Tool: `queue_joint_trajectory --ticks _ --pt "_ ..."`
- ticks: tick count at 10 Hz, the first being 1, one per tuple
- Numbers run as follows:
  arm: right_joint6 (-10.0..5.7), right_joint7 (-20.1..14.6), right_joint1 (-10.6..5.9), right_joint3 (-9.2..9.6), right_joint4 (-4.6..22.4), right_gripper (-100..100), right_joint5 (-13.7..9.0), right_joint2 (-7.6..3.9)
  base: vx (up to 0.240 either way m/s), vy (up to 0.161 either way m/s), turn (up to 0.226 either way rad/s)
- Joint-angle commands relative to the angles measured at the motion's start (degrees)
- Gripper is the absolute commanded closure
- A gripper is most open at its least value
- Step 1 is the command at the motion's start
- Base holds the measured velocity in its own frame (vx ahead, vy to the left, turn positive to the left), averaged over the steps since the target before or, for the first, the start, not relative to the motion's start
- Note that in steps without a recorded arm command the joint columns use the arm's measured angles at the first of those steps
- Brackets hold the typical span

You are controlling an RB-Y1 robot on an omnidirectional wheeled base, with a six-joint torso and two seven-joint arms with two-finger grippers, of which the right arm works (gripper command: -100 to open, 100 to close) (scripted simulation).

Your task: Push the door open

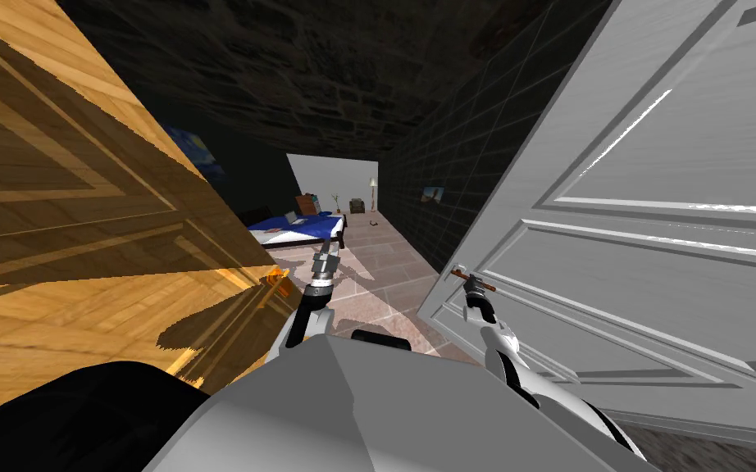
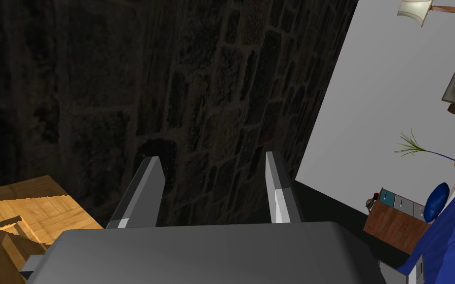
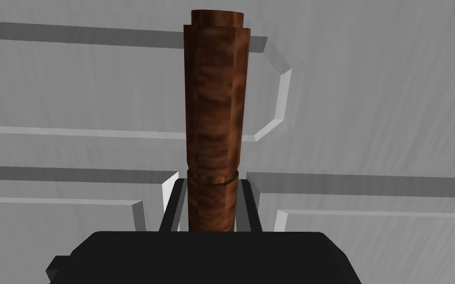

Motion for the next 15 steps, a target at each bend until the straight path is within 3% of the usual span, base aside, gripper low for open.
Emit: queue_joint_trajectory --ticks 1,9,14,15 --pt "-0.69 0.3 -0.33 -0.97 1.6 100 -0.3 -1.17 0.171 0.047 -0.044" --pt "-0.65 1.8 0.61 -4.65 2.1 100 -1.6 -2.30 0.154 0.032 -0.052" --pt "-0.73 2.1 0.76 -5.35 2.9 100 -1.8 -2.51 0.121 0.036 -0.041" --pt "-0.87 2.4 0.96 -6.23 3.1 100 -2.0 -2.86 0.122 0.014 -0.052"
